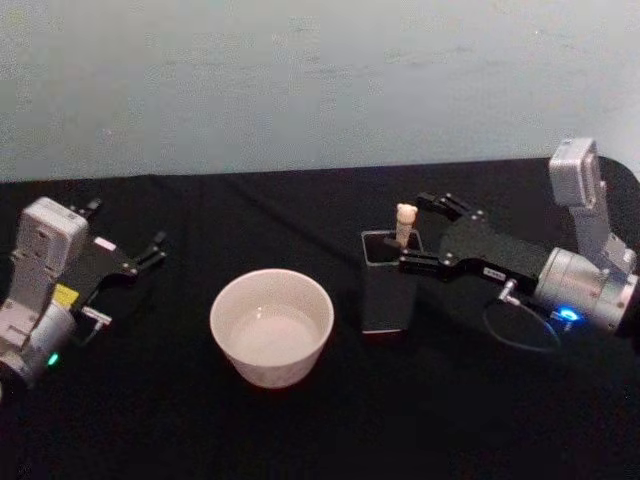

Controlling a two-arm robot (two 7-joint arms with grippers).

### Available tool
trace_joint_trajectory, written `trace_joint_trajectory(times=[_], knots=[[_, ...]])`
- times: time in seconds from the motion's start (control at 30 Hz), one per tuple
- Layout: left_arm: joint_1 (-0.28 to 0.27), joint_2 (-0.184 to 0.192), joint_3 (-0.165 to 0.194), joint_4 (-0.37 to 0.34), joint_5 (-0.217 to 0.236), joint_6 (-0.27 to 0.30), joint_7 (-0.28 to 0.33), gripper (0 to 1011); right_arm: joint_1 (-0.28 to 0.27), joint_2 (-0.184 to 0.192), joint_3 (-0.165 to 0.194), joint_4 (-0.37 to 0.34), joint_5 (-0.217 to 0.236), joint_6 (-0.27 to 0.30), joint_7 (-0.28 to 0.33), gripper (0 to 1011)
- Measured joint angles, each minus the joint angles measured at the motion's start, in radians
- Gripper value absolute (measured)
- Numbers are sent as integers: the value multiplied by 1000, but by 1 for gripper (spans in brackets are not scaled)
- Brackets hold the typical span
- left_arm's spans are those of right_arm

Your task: Pick up the stirring spoon with one hand, stir inside the cup, then place it back in its original position.

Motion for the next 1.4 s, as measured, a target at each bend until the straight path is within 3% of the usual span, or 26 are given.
trace_joint_trajectory(times=[0.43, 0.9, 1.07, 1.4], knots=[[0, 0, 0, 0, 0, 0, 0, 1001, 39, -36, -19, 52, -15, -2, 19, 1000], [0, 0, 0, 0, 0, 0, 0, 1001, 38, -35, -18, 51, -14, -2, 18, 1002], [0, 0, 0, 0, 0, 0, 0, 1001, 38, -34, -17, 50, -14, -2, 19, 907], [0, 0, 0, 0, 0, 0, 0, 1001, 37, -34, -17, 49, -13, -2, 18, 621]])
